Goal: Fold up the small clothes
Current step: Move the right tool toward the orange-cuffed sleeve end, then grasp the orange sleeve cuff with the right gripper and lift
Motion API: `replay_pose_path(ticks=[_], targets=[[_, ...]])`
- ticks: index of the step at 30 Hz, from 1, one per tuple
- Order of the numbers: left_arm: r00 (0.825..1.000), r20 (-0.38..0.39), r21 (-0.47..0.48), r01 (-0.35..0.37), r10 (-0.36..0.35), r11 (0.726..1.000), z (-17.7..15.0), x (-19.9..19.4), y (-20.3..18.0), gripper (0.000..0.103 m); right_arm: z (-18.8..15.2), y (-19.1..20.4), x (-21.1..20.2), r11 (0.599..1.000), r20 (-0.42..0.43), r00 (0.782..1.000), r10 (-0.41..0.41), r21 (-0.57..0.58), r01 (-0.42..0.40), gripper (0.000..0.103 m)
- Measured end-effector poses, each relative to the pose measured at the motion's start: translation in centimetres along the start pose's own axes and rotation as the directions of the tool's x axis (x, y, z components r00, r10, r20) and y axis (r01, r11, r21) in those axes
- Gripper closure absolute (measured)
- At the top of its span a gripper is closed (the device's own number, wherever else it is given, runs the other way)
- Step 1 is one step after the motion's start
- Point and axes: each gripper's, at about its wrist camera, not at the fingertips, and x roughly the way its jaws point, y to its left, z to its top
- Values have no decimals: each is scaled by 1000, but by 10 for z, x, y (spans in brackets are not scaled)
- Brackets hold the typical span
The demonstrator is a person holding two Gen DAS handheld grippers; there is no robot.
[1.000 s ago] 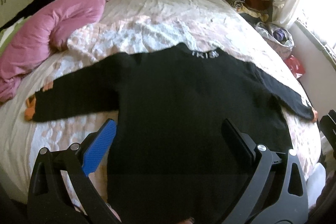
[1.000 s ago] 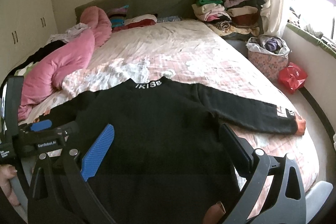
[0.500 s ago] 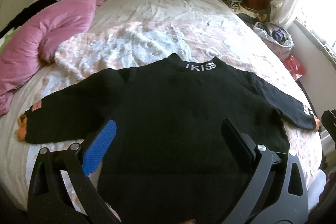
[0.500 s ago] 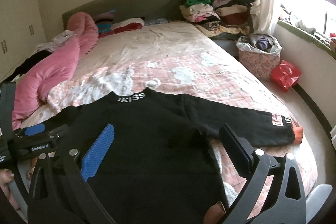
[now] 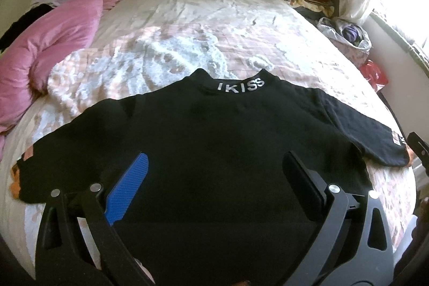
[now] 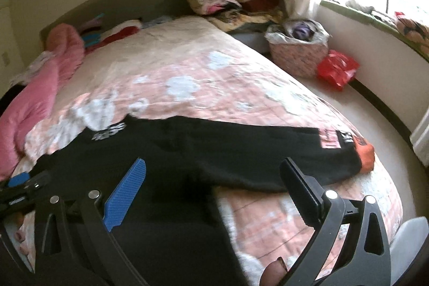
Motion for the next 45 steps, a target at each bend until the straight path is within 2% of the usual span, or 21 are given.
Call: replay_pose_path(ticks=[9,15,22,28,32,33,34,36,37,38,40,42,45], targets=[[1000,-18,19,19,-19,1000,5,20,-10,9,-1,-83,37,971,-74,995,-70,225,85,4],[1000,-20,35,13,-12,999,15,31,-14,9,-7,-135,52,927,-112,984,-139,334,169,4],[999,-50,36,2,0,999,22,52,-14,9,-21,-190,67,857,-169,964,-207,444,262,4],[997,-70,41,-4,7,999,22,63,-15,9,-33,-218,92,812,-221,962,-161,524,256,4],[997,-71,36,-6,9,999,22,66,-13,9,-32,-220,97,814,-198,963,-181,520,260,4],[997,-71,35,-8,11,999,23,67,-12,9,-31,-219,98,818,-179,967,-183,518,250,8],[997,-70,33,-12,14,999,23,68,-10,9,-30,-220,99,817,-173,968,-182,521,247,22],[997,-71,28,-15,17,999,24,69,-7,9,-28,-223,102,811,-172,967,-190,528,253,36],[997,-73,23,-17,18,1000,24,70,-4,9,-27,-225,102,811,-156,970,-188,532,243,48],[997,-73,19,-17,18,1000,24,70,-3,9,-25,-226,103,812,-143,973,-180,536,229,55],[997,-70,12,-17,18,1000,26,68,2,9,-21,-229,101,821,-109,986,-130,546,168,77],[998,-65,8,-18,18,1000,26,66,4,9,-15,-225,94,834,-66,991,-116,535,133,82],[998,-55,-8,-14,13,1000,30,59,11,9,-6,-216,79,853,8,997,-82,518,66,84]])
